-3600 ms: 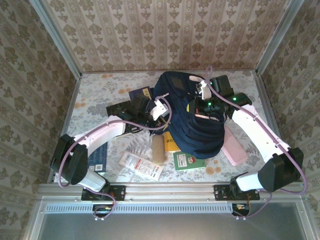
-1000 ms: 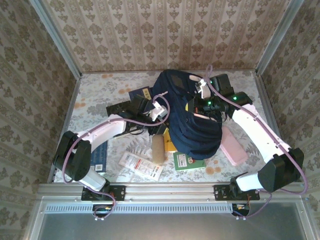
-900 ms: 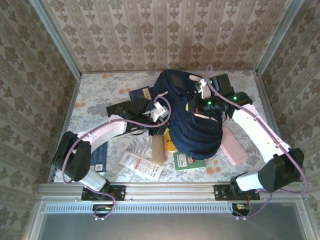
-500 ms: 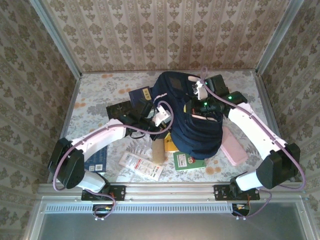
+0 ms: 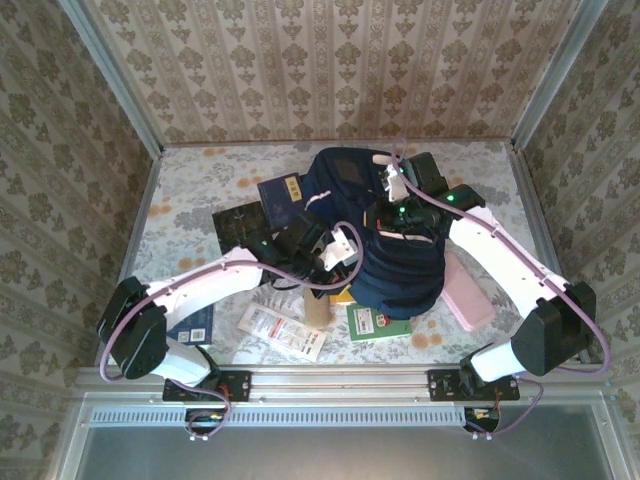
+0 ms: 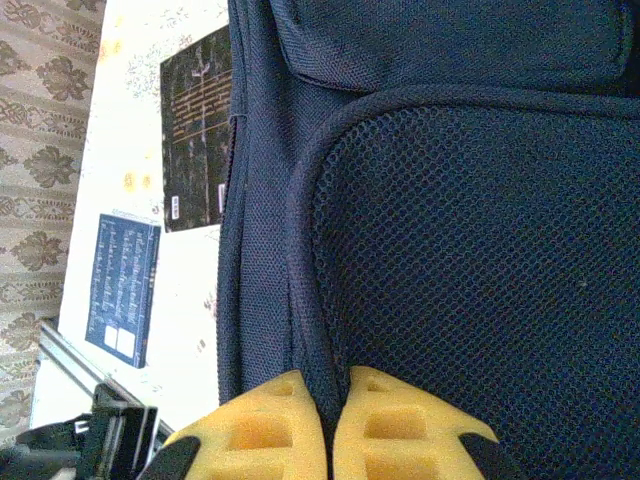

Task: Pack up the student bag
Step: Unzip the student bag at the top-center of the table.

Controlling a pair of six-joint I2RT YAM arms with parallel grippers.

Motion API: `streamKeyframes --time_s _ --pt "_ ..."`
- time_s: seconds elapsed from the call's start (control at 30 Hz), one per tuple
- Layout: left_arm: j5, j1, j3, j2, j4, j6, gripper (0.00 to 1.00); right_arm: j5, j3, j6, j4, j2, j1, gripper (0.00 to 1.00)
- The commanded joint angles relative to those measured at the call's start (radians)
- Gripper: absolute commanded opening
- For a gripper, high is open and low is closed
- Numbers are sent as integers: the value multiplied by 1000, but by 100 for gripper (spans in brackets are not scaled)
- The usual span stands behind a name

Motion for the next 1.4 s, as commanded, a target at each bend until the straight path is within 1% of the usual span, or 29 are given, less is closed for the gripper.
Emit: streamKeyframes --time_s 0.0,0.27,0.53,0.6,0.63,0.7,0.77,0.8,0.87,0.97,1.03,1.17,1.2,1.3,1.37 --pt "2 -58 60 25 20 -32 5 41 15 66 103 13 8 0" --pt "-14 -132 122 113 41 -65 6 29 -4 136 167 32 35 0" --pt "-27 -163 169 183 78 -95 8 38 11 157 166 56 67 0" --pt "-44 -163 167 187 76 -97 8 48 27 150 147 61 71 14" --pt "-56 -163 161 185 76 -96 7 62 33 144 119 59 71 26" --pt "-65 -159 145 174 82 -103 7 132 43 128 75 33 71 48" --pt "-54 -153 125 163 97 -115 6 238 48 117 22 -14 69 61" --pt "-44 -150 113 159 104 -120 6 287 49 115 -3 -43 66 65" --pt "-31 -145 95 155 120 -131 6 343 41 116 -35 -108 56 71" --pt "-14 -142 72 158 146 -146 5 396 11 134 -85 -183 30 73" --pt "4 -142 68 165 159 -152 7 414 -46 163 -90 -246 10 73" --pt "98 -150 94 207 147 -137 16 412 -202 227 -80 -390 -25 71" --pt "117 -154 110 220 130 -128 20 417 -231 237 -88 -419 -34 71" --pt "153 -178 169 256 75 -98 40 427 -299 242 -109 -493 -59 71" --pt "157 -193 195 263 61 -85 48 424 -327 239 -121 -526 -77 70"
